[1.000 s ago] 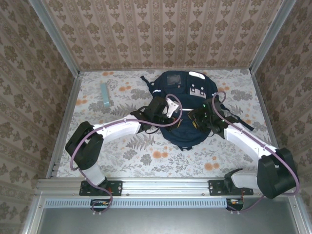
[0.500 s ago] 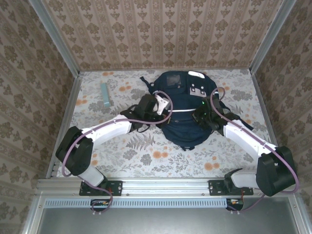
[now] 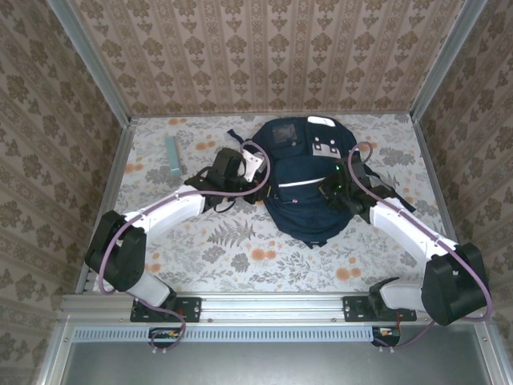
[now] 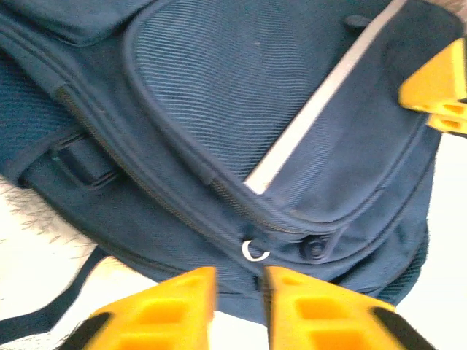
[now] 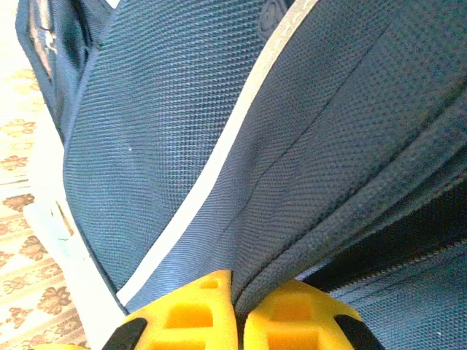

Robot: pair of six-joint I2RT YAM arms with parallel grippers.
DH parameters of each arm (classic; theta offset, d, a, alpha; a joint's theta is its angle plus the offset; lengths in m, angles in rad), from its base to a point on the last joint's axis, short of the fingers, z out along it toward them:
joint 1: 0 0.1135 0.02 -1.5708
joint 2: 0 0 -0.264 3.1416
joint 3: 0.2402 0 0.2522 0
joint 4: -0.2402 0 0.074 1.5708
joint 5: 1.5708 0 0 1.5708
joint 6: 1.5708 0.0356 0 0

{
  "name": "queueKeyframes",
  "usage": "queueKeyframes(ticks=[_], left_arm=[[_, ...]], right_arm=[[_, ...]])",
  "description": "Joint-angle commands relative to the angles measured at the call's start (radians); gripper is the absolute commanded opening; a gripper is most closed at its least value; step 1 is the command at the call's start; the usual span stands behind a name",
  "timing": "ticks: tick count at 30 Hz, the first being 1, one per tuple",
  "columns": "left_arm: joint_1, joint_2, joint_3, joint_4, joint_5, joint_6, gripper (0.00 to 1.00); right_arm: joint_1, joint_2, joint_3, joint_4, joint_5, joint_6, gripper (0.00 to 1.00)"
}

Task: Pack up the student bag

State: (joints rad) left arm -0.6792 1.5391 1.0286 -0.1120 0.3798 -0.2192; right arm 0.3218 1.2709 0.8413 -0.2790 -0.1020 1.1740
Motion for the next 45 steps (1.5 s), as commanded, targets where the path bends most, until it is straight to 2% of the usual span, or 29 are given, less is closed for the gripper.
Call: queueKeyframes(ticks=[1, 9, 26, 32, 37, 45], left_arm=[[-0.011, 0.017, -0.033, 0.06, 0.094, -0.021, 0.33], [-0.048, 0.055, -0.058, 0.162, 0.162, -0.04, 0.42], [-0.101, 0.154, 0.017, 0.213, 0.158, -0.045, 0.42], [-0.108, 0.133, 0.009, 0.229, 0.136, -0.043, 0.27], [-0.12, 0.139, 0.018, 0.207, 0.065, -0.036, 0.25], [-0.139, 0.148, 0.038, 0.164, -0.059, -0.019, 0.04]], right_arm=[[-0.005, -0.051, 0.025, 0.103, -0.073, -0.003, 0.0], [-0.014, -0.074, 0.011, 0.201, -0.128, 0.07, 0.0], [-0.014, -0.056, 0.015, 0.205, -0.143, 0.081, 0.0], [-0.015, -0.047, 0.014, 0.204, -0.143, 0.083, 0.0], [-0.014, -0.039, 0.014, 0.205, -0.143, 0.082, 0.0], [-0.014, -0.041, 0.018, 0.183, -0.127, 0.083, 0.0]])
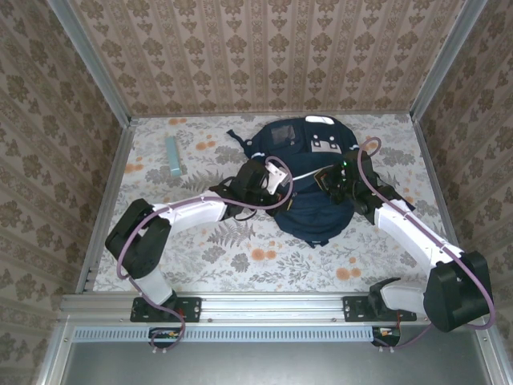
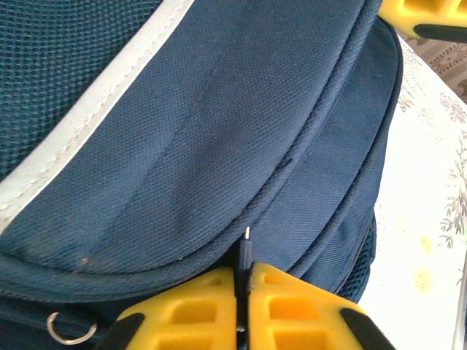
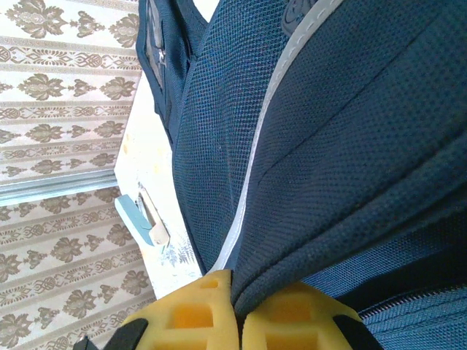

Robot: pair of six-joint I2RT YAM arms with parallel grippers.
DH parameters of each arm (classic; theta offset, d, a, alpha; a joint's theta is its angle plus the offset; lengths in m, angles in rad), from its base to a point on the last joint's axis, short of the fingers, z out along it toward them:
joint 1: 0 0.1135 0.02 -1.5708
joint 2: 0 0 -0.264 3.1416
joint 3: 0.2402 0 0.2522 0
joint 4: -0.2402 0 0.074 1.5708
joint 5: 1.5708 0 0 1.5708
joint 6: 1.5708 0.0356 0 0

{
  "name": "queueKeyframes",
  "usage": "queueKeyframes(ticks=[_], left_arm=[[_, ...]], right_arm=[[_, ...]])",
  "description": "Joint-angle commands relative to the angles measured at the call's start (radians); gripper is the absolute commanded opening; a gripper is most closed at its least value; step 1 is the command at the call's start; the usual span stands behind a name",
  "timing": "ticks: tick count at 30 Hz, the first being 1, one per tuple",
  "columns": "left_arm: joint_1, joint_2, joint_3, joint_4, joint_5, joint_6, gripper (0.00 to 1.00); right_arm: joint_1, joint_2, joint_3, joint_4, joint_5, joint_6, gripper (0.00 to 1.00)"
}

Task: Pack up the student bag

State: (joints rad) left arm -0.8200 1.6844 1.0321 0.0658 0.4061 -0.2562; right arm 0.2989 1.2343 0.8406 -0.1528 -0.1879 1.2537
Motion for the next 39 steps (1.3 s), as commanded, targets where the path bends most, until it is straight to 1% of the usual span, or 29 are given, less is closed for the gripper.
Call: queueKeyframes(ticks=[1, 2, 9, 14, 17, 22, 26, 28, 31, 37, 38, 39], left_arm=[[0.001, -0.004, 0.031, -0.02, -0.099, 0.023, 0.02], [0.001, -0.015, 0.023, -0.027, -0.114, 0.029, 0.0], [0.002, -0.107, -0.035, -0.122, -0.204, 0.081, 0.0], [0.004, -0.173, -0.104, -0.159, -0.219, 0.127, 0.0], [0.005, -0.193, -0.126, -0.165, -0.25, 0.131, 0.0], [0.022, -0.178, -0.112, -0.162, -0.36, 0.094, 0.0], [0.06, -0.148, -0.084, -0.155, -0.432, 0.047, 0.0], [0.079, -0.137, -0.07, -0.143, -0.42, 0.044, 0.0], [0.102, -0.103, -0.03, -0.14, -0.383, 0.043, 0.0], [0.166, -0.02, 0.048, -0.175, -0.35, 0.011, 0.01], [0.179, -0.022, 0.055, -0.185, -0.337, 0.007, 0.08], [0.19, -0.031, 0.062, -0.208, -0.328, 0.0, 0.17]], right_arm=[[0.009, -0.008, 0.018, 0.049, -0.035, 0.0, 0.0], [0.008, -0.014, 0.019, 0.035, -0.025, -0.004, 0.0], [0.008, -0.038, 0.024, -0.039, 0.046, -0.027, 0.0], [0.009, -0.027, 0.028, -0.058, 0.064, -0.035, 0.0], [0.009, -0.021, 0.03, -0.057, 0.061, -0.039, 0.0], [0.009, -0.019, 0.038, -0.063, 0.048, -0.049, 0.0], [0.01, -0.027, 0.048, -0.104, 0.056, -0.061, 0.0], [0.01, -0.03, 0.047, -0.109, 0.055, -0.064, 0.0], [0.014, -0.012, 0.051, -0.082, 0.021, -0.071, 0.0], [0.053, 0.101, 0.091, 0.004, -0.068, -0.079, 0.0], [0.061, 0.119, 0.097, 0.019, -0.074, -0.074, 0.0], [0.069, 0.139, 0.104, 0.034, -0.08, -0.068, 0.0]])
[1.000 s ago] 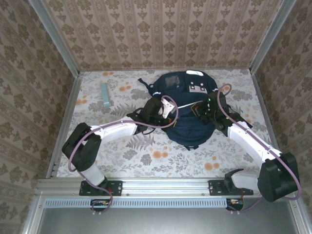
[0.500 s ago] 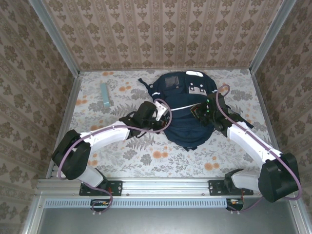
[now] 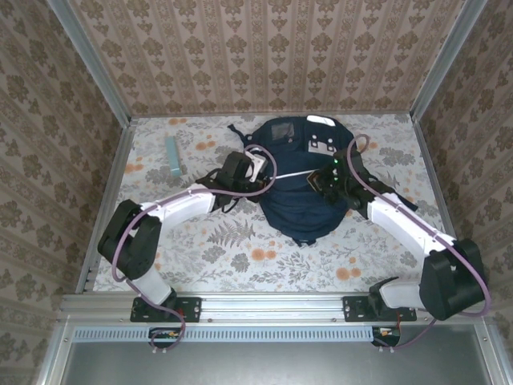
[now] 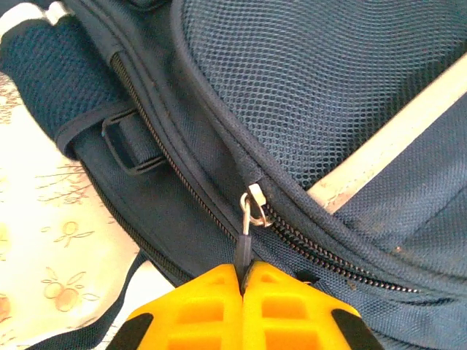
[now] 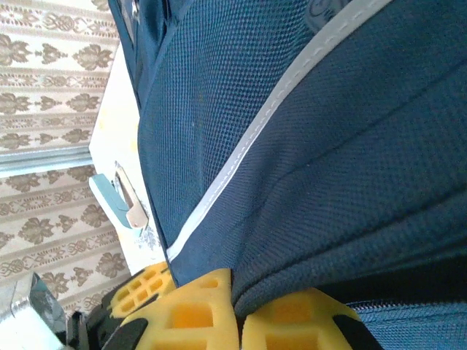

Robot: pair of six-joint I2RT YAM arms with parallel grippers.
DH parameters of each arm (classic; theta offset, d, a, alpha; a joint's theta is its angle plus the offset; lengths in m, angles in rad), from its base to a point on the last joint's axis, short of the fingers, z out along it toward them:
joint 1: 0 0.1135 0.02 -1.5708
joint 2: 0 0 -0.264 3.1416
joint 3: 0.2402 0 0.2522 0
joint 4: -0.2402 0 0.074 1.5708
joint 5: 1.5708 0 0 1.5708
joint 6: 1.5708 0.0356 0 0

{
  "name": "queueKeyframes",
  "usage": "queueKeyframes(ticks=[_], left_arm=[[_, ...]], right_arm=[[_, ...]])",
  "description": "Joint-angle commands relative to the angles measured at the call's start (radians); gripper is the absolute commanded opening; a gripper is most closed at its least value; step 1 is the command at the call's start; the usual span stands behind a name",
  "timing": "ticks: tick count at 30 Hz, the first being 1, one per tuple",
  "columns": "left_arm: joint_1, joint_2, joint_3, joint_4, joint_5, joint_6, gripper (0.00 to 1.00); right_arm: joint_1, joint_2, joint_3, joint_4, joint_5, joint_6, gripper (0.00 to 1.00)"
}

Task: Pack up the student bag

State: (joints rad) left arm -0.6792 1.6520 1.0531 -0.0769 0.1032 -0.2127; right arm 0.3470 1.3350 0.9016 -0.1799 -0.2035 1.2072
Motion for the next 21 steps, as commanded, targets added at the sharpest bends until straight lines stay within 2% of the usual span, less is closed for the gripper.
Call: queueKeyframes(ticks=[1, 4, 7, 9, 10, 12, 15, 17, 19, 21], left_arm=[[0.06, -0.013, 0.043, -0.084, -0.016, -0.046, 0.26], [0.102, -0.079, 0.03, -0.139, 0.001, -0.065, 0.5], [0.167, -0.158, -0.005, -0.171, -0.019, -0.081, 0.65], [0.216, -0.2, -0.024, -0.197, -0.076, -0.101, 0.76], [0.268, -0.21, -0.026, -0.213, -0.103, -0.114, 0.8], [0.349, -0.212, -0.018, -0.257, -0.134, -0.146, 0.87], [0.483, -0.178, 0.01, -0.306, -0.125, -0.19, 0.91], [0.563, -0.13, 0.033, -0.305, -0.121, -0.192, 0.92], [0.613, -0.071, 0.08, -0.321, -0.135, -0.186, 0.93], [0.647, -0.001, 0.138, -0.325, -0.138, -0.17, 0.93]], right_arm=[[0.028, 0.048, 0.051, 0.076, -0.067, -0.018, 0.0], [0.055, 0.129, 0.091, 0.112, -0.07, -0.014, 0.0], [0.076, 0.201, 0.135, 0.14, -0.077, -0.005, 0.0], [0.089, 0.245, 0.161, 0.151, -0.078, 0.002, 0.0], [0.094, 0.261, 0.171, 0.156, -0.082, 0.002, 0.01], [0.105, 0.285, 0.186, 0.16, -0.085, -0.001, 0.11], [0.12, 0.295, 0.188, 0.151, -0.08, -0.019, 0.46], [0.128, 0.28, 0.175, 0.14, -0.069, -0.038, 0.65], [0.132, 0.254, 0.153, 0.135, -0.054, -0.052, 0.76], [0.132, 0.224, 0.127, 0.13, -0.044, -0.069, 0.83]])
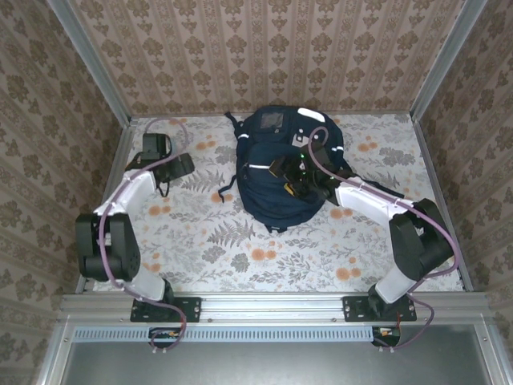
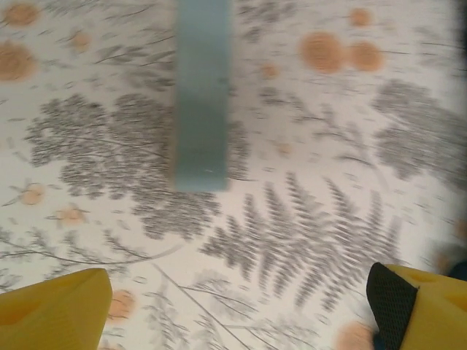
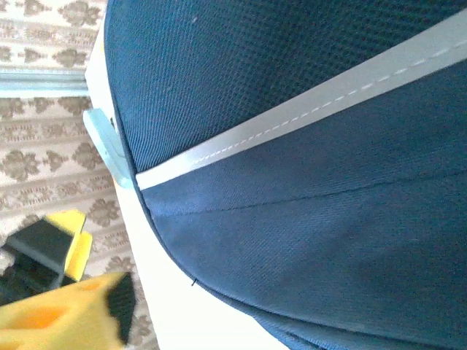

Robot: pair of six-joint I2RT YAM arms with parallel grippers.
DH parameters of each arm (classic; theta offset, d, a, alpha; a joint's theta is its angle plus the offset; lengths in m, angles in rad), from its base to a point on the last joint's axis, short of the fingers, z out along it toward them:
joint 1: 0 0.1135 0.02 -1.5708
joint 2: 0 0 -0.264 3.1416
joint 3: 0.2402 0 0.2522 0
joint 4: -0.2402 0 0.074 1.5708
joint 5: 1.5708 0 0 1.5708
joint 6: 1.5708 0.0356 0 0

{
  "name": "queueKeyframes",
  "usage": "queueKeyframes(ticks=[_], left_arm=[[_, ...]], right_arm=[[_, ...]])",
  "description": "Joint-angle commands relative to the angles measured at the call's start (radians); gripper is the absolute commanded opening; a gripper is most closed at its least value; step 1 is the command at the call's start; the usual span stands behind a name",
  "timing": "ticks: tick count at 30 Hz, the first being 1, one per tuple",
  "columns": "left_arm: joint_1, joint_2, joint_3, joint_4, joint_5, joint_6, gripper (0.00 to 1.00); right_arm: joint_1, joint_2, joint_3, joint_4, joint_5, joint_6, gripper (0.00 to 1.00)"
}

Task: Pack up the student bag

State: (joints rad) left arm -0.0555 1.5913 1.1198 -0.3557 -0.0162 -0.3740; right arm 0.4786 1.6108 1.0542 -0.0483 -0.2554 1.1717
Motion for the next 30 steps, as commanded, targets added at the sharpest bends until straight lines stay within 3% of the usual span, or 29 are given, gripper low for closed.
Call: queueKeyframes(ticks=[1, 7, 14, 20, 30], left_arm=[[0.035, 0.098, 0.103, -0.047, -0.018, 0.004, 0.93], [0.077, 0.29, 0.293, -0.076, 0.021, 0.093, 0.87], [0.112, 0.475, 0.491, -0.135, 0.128, 0.113, 0.72], [0.116, 0.555, 0.602, -0.175, 0.182, 0.109, 0.61], [0.116, 0.618, 0.67, -0.241, 0.151, 0.092, 0.54]], right_arm=[[0.0, -0.071, -0.038, -0.008, 0.013, -0.041, 0.85], [0.0, -0.163, -0.078, -0.08, 0.043, -0.096, 0.89], [0.005, -0.195, -0.083, -0.108, 0.05, -0.109, 0.89], [0.018, -0.182, -0.049, -0.143, 0.05, -0.125, 0.86], [0.029, -0.208, -0.027, -0.202, 0.08, -0.151, 0.85]])
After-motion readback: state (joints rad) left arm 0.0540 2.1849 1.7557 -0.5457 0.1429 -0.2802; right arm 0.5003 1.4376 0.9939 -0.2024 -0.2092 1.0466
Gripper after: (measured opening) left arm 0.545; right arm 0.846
